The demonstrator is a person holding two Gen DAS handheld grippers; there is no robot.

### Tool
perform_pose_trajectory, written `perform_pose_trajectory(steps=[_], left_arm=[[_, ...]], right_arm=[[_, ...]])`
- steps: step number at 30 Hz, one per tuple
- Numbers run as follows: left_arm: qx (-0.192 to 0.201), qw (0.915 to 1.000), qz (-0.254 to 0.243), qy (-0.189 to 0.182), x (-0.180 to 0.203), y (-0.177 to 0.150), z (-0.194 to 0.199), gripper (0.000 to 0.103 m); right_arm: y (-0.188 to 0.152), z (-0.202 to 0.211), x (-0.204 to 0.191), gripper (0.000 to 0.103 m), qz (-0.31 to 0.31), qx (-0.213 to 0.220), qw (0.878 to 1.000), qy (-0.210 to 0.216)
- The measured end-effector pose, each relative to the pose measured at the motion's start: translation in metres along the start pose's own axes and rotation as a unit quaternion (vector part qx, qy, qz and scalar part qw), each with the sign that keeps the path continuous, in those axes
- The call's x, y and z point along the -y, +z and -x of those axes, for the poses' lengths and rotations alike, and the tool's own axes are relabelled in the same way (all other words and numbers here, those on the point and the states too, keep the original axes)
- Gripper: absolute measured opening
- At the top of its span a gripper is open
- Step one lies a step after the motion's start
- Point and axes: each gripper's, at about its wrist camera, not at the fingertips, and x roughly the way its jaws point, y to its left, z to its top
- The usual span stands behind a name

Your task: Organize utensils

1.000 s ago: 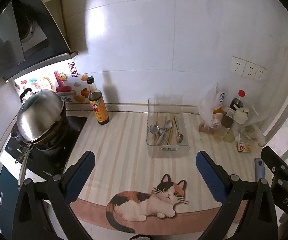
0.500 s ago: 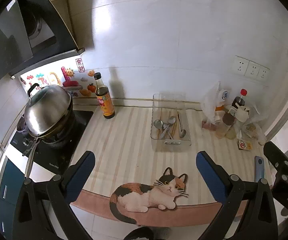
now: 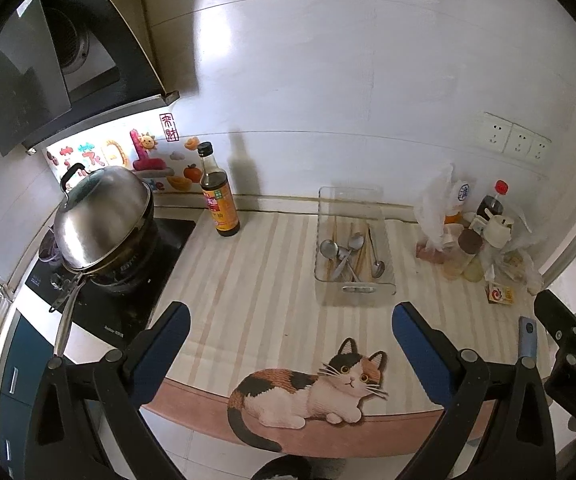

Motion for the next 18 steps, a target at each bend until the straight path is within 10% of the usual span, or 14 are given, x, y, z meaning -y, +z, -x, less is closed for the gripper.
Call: perform_pose_trajectory(steps=[18], left_arm=[[-0.004, 1.0, -0.003, -0.001, -0.0012, -0.001, -0.008, 0.103]], right_arm=[[-0.0022, -0.0078, -0.0094, 0.103, 0.001, -0.007, 1.0, 0.002]])
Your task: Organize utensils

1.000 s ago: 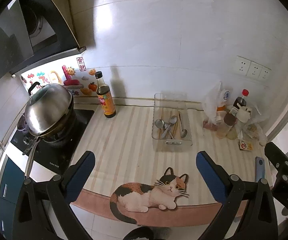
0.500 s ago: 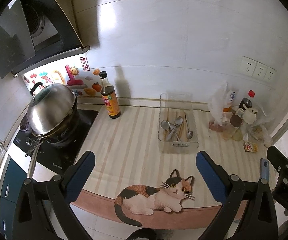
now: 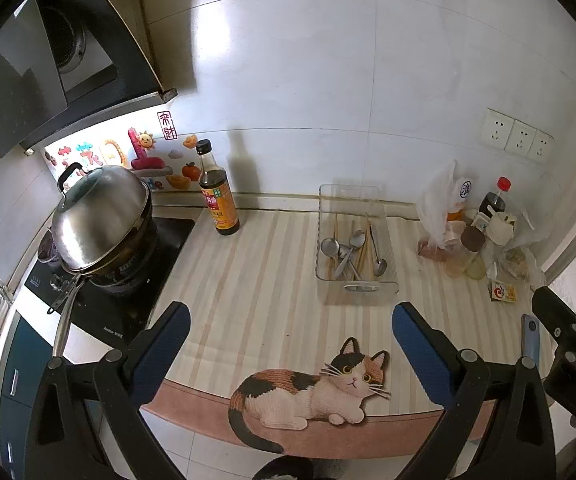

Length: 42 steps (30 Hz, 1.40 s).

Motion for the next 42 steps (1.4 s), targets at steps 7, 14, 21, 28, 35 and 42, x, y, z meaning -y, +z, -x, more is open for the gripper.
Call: perform_pose_trajectory(steps=[7, 14, 21, 28, 35, 42], left_arm=[[0.002, 1.0, -0.004, 0.0, 0.0, 0.001, -0.002, 0.103], [0.001, 1.0, -0.007, -0.002, 0.0, 0.002, -0.002, 0.103], [0.0, 0.9999, -0.015, -0.007, 0.003, 0.004, -0.007, 0.103], [0.002, 0.9998, -0.018, -0.009, 0.007, 0.004, -0.006, 0.103], [0.002, 0.9998, -0.019, -0.008, 0.006, 0.004, -0.006, 0.103], [0.003, 0.9998, -0.021, -0.008, 0.008, 0.007, -0.005, 0.103]], right_arm=[[-0.001, -0.005, -0.001, 0.103, 0.0, -0.003, 1.0, 0.0], [0.001, -0.007, 0.001, 0.103, 0.002, -0.006, 1.0, 0.0], [0.004, -0.01, 0.006, 0.103, 0.0, -0.007, 1.0, -0.004], [0.005, -0.009, 0.01, 0.103, -0.001, -0.006, 1.0, -0.005], [0.006, -0.01, 0.011, 0.103, 0.001, -0.007, 1.0, -0.005], [0.007, -0.009, 0.01, 0.103, 0.0, -0.006, 1.0, -0.005]])
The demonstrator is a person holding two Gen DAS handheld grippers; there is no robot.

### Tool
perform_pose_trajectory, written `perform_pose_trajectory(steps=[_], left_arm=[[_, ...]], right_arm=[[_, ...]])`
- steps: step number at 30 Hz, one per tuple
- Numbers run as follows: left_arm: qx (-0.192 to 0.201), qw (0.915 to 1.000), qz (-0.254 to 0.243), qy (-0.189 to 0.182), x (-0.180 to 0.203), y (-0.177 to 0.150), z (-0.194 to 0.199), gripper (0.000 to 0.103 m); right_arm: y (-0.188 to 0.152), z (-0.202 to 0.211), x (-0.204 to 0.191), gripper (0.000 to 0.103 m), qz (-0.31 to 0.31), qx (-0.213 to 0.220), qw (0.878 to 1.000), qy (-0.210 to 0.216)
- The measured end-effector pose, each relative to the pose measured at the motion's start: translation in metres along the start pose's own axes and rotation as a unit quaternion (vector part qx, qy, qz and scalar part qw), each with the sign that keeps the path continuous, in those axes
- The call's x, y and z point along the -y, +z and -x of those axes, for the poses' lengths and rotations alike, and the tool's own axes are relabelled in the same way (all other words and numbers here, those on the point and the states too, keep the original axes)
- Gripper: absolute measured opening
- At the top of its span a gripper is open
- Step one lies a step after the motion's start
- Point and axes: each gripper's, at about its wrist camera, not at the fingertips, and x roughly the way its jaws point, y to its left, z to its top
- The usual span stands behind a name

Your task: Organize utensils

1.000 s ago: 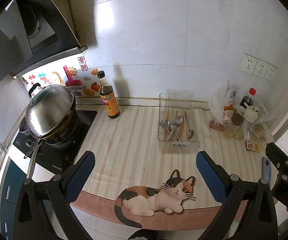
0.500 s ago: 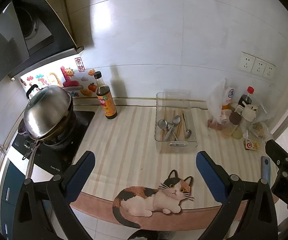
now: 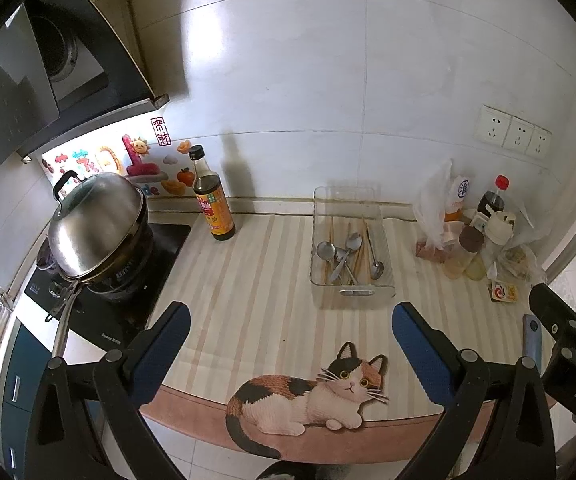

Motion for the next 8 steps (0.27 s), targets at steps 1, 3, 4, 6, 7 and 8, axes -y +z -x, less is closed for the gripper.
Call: perform_pose_trajectory(steps=[1, 3, 4, 6, 7, 8], left_arm=[[0.0, 1.0, 0.0, 0.0, -0.0001, 0.0001, -0.0001, 0.103], [-0.001, 1.0, 0.0, -0.001, -0.0002, 0.0, -0.0002, 0.103], [-0.001, 1.0, 0.0, 0.0, 0.0001, 0.0004, -0.0003, 0.103], [0.0, 1.0, 0.0, -0.003, -0.0003, 0.0, -0.0002, 0.103], [0.0, 1.0, 0.001, -0.005, -0.0001, 0.0006, -0.0003, 0.103], [0.0, 1.0, 0.002, -0.005, -0.0007, 0.0014, -0.0005, 0.103]], right_arm=[[-0.0005, 0.0, 0.0006, 0.103, 0.0, 0.0, 1.0, 0.0], [-0.0003, -0.0004, 0.0004, 0.103, 0.001, 0.0, 1.0, 0.0], [-0.0004, -0.0004, 0.0007, 0.103, 0.001, 0.0, 1.0, 0.0], [0.0002, -0.0002, 0.0002, 0.103, 0.001, 0.0, 1.0, 0.0], [0.0, -0.0003, 0.0004, 0.103, 0.0, -0.001, 1.0, 0.0], [-0.0003, 0.0, 0.0006, 0.103, 0.0, -0.001, 1.0, 0.001]])
